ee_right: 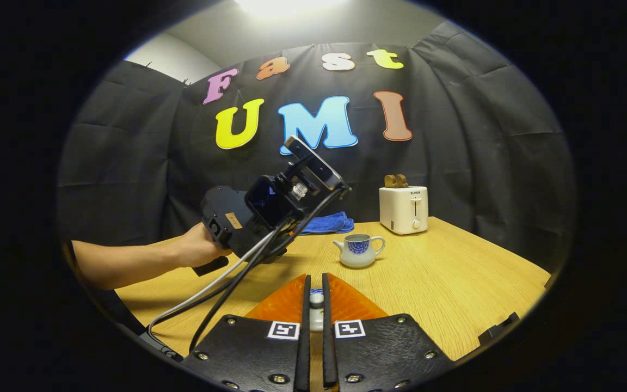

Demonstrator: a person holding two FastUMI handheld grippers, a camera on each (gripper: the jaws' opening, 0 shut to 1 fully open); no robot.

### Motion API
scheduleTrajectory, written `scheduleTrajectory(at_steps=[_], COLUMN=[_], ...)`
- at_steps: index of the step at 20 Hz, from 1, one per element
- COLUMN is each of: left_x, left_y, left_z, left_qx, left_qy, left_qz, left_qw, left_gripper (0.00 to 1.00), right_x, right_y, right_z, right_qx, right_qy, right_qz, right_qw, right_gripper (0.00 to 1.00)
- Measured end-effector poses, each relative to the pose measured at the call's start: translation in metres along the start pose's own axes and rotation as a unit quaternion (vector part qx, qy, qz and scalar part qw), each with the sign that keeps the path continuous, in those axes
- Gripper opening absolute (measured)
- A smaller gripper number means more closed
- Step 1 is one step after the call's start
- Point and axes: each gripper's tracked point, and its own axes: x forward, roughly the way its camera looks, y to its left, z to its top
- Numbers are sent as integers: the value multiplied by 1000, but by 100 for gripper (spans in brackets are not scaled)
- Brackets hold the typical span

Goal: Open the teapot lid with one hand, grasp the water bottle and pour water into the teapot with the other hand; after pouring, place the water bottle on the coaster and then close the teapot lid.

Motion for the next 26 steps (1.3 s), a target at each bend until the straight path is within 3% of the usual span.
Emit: scheduleTrajectory(at_steps=[6,12,16,24,26], left_x=[14,25,27,27,25], left_y=[-31,-48,-57,-69,-72], left_z=[21,31,33,38,36], left_qx=[107,210,244,327,359], left_qy=[-4,3,5,20,24], left_qz=[-26,-30,-40,-48,-58], left_qw=[994,977,969,944,931], left_gripper=[87,87,88,88,88], right_x=[-2,-2,-2,-2,-2], right_y=[-9,-15,-20,-25,-25], right_z=[1,-2,0,-1,-1], right_qx=[6,13,17,22,24], right_qy=[-3,-1,-3,-4,-3], right_qz=[-10,-14,-18,-20,-19], right_qw=[1000,1000,1000,1000,1000], right_gripper=[10,9,9,9,9])
